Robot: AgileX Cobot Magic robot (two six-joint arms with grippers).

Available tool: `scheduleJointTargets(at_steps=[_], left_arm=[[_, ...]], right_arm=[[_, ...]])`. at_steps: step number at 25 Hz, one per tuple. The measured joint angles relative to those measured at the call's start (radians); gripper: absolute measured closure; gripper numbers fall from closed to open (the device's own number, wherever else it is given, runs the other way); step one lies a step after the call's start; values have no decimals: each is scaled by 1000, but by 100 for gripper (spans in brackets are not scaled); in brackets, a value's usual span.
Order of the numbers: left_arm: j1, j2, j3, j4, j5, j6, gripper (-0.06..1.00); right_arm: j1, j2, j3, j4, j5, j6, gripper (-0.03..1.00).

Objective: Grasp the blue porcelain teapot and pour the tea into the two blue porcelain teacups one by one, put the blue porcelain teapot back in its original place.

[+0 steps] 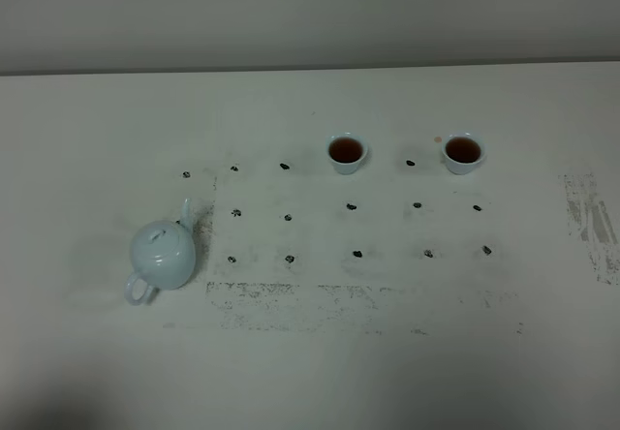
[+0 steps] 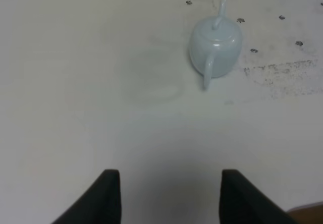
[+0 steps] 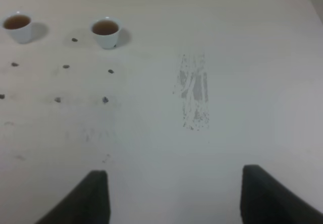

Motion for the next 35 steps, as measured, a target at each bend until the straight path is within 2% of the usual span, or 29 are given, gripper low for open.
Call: scheduleJointTargets(at_steps=[35], left_arm=[[0,0,0,0,0,-1,52]], right_arm=[[0,0,0,0,0,0,39]])
